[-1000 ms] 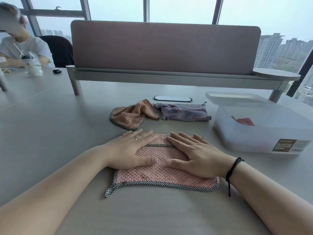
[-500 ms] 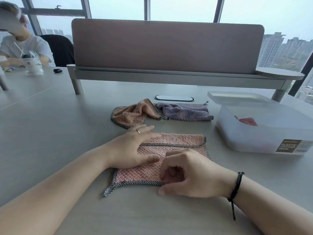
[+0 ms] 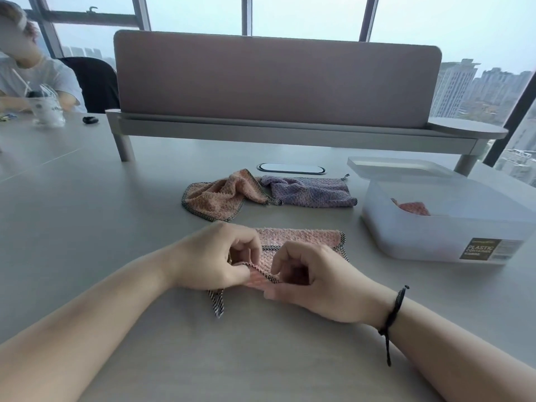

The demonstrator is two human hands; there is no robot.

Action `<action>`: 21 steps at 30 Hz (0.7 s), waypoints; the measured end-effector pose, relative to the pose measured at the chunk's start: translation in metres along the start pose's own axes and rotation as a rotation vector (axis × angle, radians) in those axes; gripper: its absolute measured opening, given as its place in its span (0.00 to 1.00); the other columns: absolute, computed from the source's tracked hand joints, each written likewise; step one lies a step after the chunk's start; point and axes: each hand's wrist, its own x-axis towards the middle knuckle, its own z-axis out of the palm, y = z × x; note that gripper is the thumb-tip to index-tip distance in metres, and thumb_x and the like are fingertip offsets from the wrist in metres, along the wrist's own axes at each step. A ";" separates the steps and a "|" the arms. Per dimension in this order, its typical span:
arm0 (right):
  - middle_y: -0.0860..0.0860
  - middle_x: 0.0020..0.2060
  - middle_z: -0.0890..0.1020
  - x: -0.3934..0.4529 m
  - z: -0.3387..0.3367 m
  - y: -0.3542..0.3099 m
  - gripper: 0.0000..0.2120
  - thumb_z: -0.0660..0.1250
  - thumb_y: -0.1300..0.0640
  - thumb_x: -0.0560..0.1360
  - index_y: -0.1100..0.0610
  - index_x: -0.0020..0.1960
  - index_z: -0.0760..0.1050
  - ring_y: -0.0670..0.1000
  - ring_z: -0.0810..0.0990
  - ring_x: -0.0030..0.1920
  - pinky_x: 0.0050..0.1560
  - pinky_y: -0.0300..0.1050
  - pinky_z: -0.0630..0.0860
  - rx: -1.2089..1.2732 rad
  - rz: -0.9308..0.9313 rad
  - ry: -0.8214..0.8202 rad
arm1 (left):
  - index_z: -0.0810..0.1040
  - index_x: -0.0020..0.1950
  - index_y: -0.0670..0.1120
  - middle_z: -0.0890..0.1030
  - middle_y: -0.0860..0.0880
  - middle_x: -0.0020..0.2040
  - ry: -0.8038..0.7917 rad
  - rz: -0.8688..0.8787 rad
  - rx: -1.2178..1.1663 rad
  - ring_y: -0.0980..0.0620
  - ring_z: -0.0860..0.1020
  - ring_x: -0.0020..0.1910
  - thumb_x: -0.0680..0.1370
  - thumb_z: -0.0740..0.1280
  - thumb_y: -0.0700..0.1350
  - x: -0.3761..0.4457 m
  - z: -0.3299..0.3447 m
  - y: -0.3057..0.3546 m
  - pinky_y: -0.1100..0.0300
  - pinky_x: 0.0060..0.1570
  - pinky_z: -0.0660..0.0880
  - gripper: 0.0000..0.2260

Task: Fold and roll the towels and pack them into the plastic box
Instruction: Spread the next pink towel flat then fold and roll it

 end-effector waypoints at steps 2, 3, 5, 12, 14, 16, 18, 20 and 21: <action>0.42 0.37 0.79 -0.003 -0.001 -0.003 0.21 0.77 0.45 0.66 0.45 0.55 0.73 0.42 0.75 0.35 0.36 0.37 0.72 -0.098 0.011 -0.032 | 0.79 0.43 0.51 0.82 0.50 0.34 0.067 -0.055 -0.115 0.54 0.73 0.31 0.68 0.66 0.40 0.000 -0.009 -0.011 0.62 0.32 0.68 0.07; 0.41 0.39 0.78 -0.005 -0.001 -0.003 0.23 0.75 0.45 0.66 0.43 0.57 0.71 0.43 0.76 0.37 0.39 0.39 0.74 -0.183 0.005 -0.028 | 0.80 0.42 0.50 0.81 0.49 0.33 0.094 -0.073 -0.159 0.54 0.72 0.31 0.68 0.65 0.39 0.000 -0.013 -0.017 0.62 0.32 0.67 0.08; 0.39 0.41 0.77 -0.007 -0.003 -0.008 0.20 0.70 0.48 0.69 0.42 0.58 0.68 0.44 0.78 0.41 0.44 0.44 0.76 -0.350 -0.015 0.033 | 0.81 0.42 0.49 0.79 0.42 0.31 0.135 -0.093 -0.221 0.52 0.70 0.31 0.68 0.65 0.38 0.001 -0.020 -0.029 0.62 0.32 0.65 0.09; 0.41 0.36 0.82 -0.004 -0.043 0.009 0.07 0.67 0.55 0.70 0.44 0.46 0.76 0.42 0.78 0.36 0.38 0.41 0.76 -0.294 0.178 0.278 | 0.83 0.40 0.50 0.81 0.47 0.31 0.241 -0.146 -0.247 0.56 0.72 0.30 0.68 0.70 0.41 0.004 -0.027 -0.047 0.67 0.32 0.67 0.05; 0.44 0.33 0.82 -0.001 -0.052 0.021 0.07 0.70 0.56 0.72 0.45 0.46 0.77 0.41 0.77 0.30 0.30 0.37 0.73 -0.209 0.242 0.272 | 0.83 0.39 0.49 0.84 0.46 0.33 0.251 -0.137 -0.186 0.56 0.75 0.31 0.68 0.74 0.40 0.002 -0.028 -0.050 0.67 0.35 0.71 0.04; 0.45 0.30 0.81 0.001 -0.053 0.031 0.07 0.72 0.55 0.72 0.45 0.47 0.77 0.40 0.76 0.27 0.28 0.35 0.69 -0.190 0.281 0.267 | 0.84 0.39 0.51 0.85 0.44 0.35 0.254 -0.141 -0.105 0.55 0.78 0.34 0.67 0.78 0.44 0.001 -0.028 -0.053 0.65 0.39 0.73 0.05; 0.43 0.32 0.80 0.001 -0.048 0.039 0.09 0.73 0.52 0.71 0.43 0.48 0.76 0.41 0.77 0.32 0.33 0.38 0.70 -0.261 0.308 0.251 | 0.84 0.41 0.50 0.81 0.45 0.29 0.231 -0.147 -0.056 0.55 0.74 0.30 0.66 0.80 0.47 0.000 -0.027 -0.053 0.63 0.36 0.69 0.08; 0.42 0.38 0.79 0.001 -0.040 0.044 0.10 0.73 0.48 0.71 0.42 0.52 0.77 0.45 0.77 0.42 0.42 0.42 0.73 -0.400 0.304 0.204 | 0.83 0.43 0.48 0.74 0.52 0.23 0.211 -0.159 -0.045 0.58 0.67 0.25 0.69 0.79 0.42 0.000 -0.026 -0.052 0.64 0.30 0.64 0.07; 0.41 0.42 0.79 0.002 -0.038 0.047 0.12 0.72 0.48 0.71 0.43 0.54 0.78 0.46 0.76 0.47 0.48 0.43 0.73 -0.452 0.278 0.193 | 0.83 0.43 0.48 0.73 0.53 0.23 0.206 -0.162 -0.036 0.58 0.66 0.24 0.70 0.79 0.41 0.000 -0.026 -0.051 0.65 0.28 0.63 0.07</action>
